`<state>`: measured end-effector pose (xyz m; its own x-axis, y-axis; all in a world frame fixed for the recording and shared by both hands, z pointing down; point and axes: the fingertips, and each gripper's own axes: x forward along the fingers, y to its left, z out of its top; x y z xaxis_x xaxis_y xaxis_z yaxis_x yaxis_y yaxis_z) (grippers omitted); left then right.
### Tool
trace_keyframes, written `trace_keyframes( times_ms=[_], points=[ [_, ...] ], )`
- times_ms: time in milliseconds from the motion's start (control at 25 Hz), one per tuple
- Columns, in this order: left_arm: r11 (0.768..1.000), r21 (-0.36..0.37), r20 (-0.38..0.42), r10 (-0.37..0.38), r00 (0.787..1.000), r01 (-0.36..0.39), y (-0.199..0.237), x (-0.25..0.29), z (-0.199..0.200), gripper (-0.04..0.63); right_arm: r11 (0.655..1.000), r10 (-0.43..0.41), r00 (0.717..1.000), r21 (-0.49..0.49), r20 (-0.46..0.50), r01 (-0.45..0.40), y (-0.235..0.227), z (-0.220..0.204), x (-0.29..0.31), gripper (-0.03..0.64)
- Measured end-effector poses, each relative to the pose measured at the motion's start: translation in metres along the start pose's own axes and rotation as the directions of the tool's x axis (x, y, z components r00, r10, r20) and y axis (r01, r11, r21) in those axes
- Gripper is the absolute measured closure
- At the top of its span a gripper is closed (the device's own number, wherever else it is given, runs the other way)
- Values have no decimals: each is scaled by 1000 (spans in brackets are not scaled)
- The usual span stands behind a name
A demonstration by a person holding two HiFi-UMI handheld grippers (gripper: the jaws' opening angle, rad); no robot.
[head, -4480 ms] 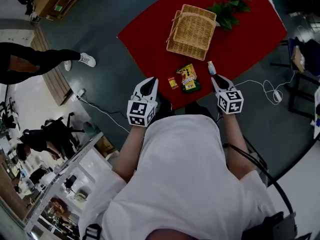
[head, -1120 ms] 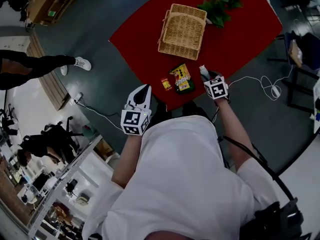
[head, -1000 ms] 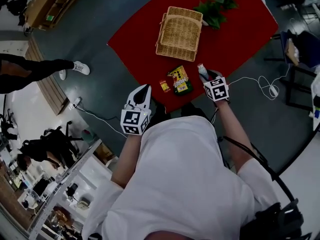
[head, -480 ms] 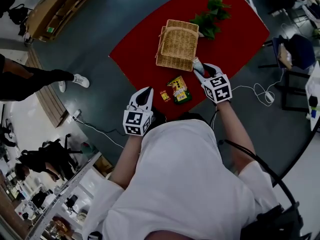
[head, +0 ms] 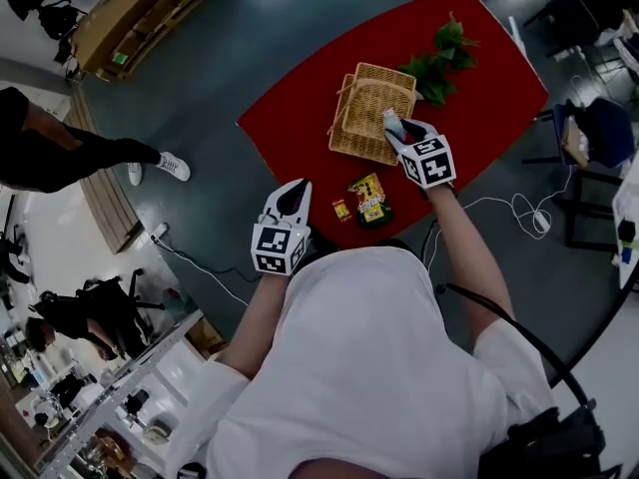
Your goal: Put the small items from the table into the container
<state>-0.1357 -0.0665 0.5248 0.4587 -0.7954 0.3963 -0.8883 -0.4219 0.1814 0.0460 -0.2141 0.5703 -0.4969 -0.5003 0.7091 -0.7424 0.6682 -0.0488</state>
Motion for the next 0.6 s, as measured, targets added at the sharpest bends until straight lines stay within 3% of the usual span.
trace_keyframes(
  times_ms=[360,600],
  points=[
    [998,-26,-4,65,998,-65,22,-14,-5,588,998,-62,994,-23,-88,60,-11,-1,41,441],
    [996,-39,-3,82,997,-82,20,-19,-11,588,997,-76,992,-33,-98,73,-11,-7,47,442]
  ],
)
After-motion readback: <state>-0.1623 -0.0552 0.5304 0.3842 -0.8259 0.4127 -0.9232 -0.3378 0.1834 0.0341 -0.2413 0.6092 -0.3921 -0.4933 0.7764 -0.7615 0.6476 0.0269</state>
